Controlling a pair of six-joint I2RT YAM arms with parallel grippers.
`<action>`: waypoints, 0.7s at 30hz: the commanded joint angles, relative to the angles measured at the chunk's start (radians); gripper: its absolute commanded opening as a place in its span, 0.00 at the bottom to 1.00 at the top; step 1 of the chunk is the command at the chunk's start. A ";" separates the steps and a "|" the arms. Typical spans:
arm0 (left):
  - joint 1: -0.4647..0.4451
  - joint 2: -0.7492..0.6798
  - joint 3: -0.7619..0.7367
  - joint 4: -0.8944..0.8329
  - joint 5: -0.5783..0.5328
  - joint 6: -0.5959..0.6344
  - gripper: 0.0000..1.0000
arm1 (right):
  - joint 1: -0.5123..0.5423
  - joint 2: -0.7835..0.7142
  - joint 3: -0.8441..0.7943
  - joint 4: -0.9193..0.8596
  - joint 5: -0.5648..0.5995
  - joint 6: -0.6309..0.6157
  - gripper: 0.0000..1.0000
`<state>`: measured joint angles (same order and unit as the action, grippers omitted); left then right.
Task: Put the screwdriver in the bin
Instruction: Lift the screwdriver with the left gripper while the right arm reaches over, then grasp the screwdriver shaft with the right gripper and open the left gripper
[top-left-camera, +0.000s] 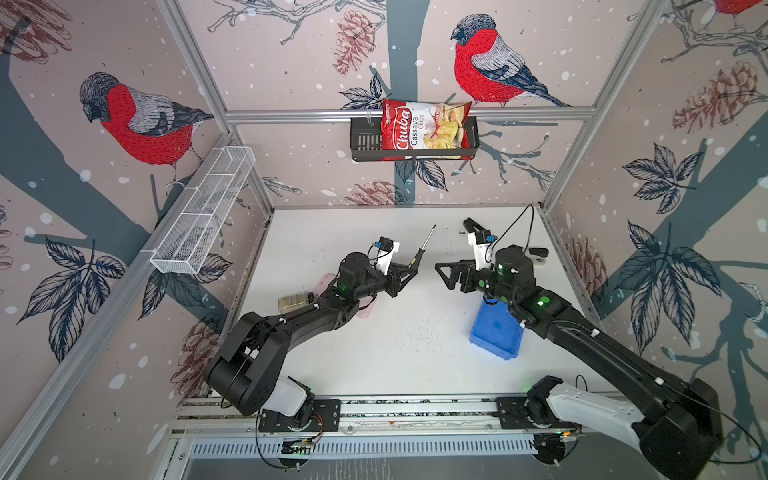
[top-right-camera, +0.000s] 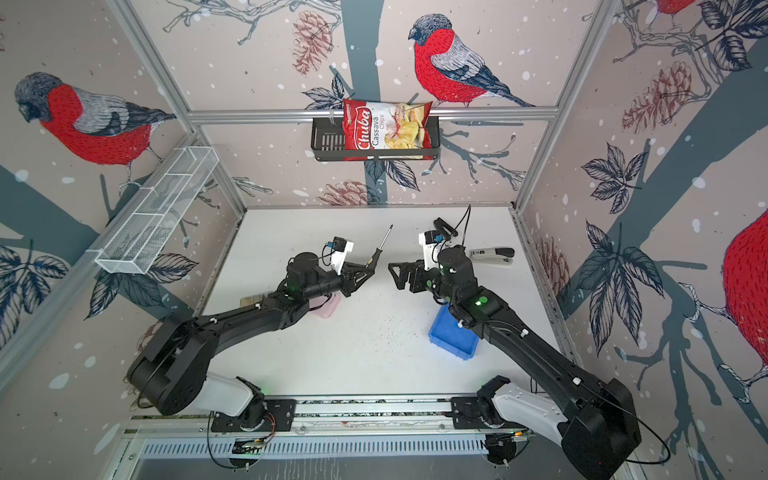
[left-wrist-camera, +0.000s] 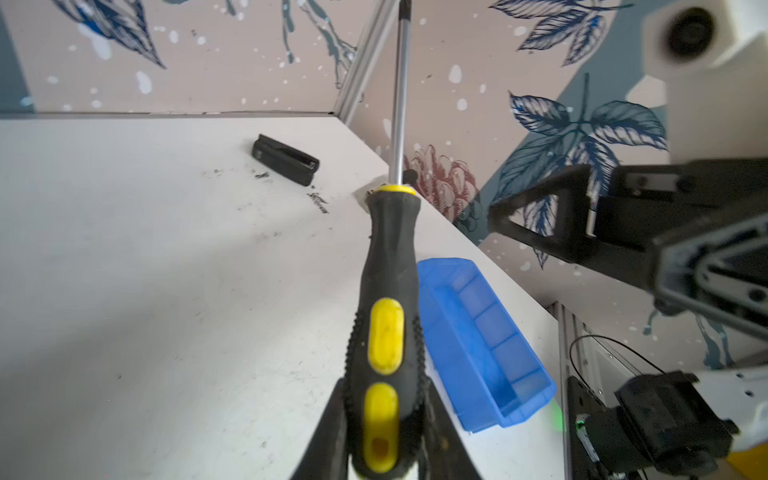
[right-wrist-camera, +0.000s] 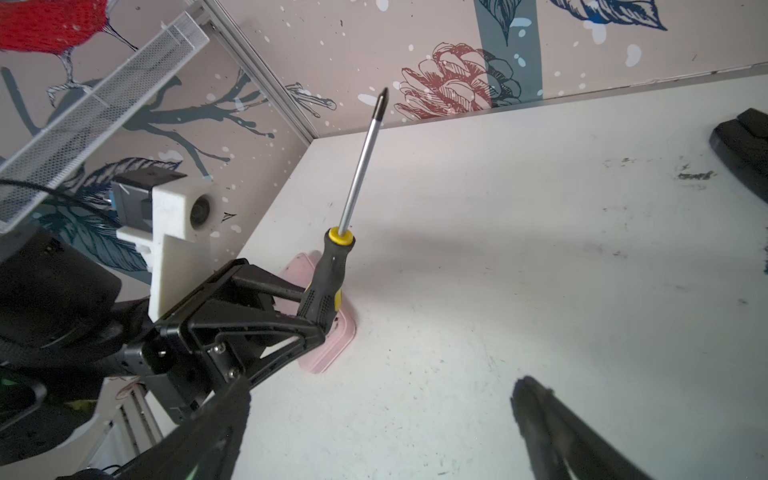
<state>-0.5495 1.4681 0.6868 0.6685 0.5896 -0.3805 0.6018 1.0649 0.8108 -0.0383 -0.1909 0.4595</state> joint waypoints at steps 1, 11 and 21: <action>0.001 -0.007 -0.020 0.181 0.088 -0.043 0.05 | -0.032 -0.014 -0.016 0.150 -0.067 0.125 1.00; 0.000 0.036 -0.022 0.366 0.276 -0.109 0.05 | -0.124 0.021 0.044 0.278 -0.212 0.215 1.00; -0.019 0.074 0.009 0.392 0.337 -0.133 0.05 | -0.120 0.054 0.037 0.315 -0.333 0.191 0.75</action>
<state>-0.5617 1.5375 0.6861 0.9951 0.8894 -0.5049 0.4789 1.1145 0.8486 0.2302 -0.4660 0.6540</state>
